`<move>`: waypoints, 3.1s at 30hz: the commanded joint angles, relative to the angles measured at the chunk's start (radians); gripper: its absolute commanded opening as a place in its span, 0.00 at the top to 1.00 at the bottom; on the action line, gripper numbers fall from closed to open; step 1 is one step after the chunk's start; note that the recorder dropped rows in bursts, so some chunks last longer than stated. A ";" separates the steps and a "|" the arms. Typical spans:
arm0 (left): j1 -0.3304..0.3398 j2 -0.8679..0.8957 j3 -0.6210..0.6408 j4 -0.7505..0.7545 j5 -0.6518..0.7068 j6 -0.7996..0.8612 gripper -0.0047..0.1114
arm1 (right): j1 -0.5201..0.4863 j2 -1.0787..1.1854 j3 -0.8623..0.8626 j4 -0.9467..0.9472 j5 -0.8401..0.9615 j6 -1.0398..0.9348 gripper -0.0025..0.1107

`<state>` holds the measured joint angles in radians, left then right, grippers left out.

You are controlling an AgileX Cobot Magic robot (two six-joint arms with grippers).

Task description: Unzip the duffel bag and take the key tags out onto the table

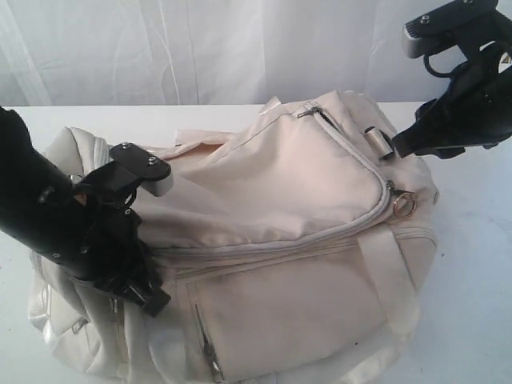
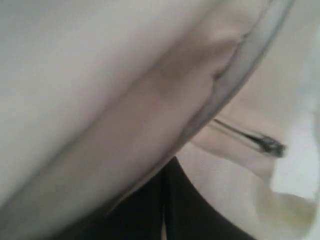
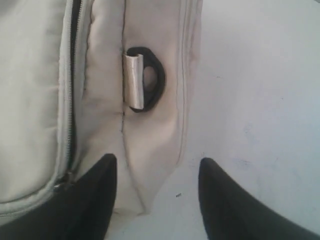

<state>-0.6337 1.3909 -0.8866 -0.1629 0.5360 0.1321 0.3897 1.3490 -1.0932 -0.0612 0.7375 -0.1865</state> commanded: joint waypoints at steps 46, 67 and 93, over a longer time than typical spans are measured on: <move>-0.130 0.107 -0.184 -0.870 -0.034 0.583 0.96 | -0.001 0.214 0.000 0.567 -0.003 -0.245 0.47; -0.176 0.196 -0.184 -0.951 -0.157 0.583 0.54 | -0.001 0.160 -0.027 0.565 0.023 -0.201 0.98; -0.196 0.275 -0.207 -1.095 -0.076 0.669 0.54 | -0.001 0.160 -0.027 0.565 0.043 -0.201 0.98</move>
<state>-0.8253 1.6700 -1.0952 -1.3335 0.4358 0.8665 0.3897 1.5190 -1.1172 0.4979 0.7679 -0.3876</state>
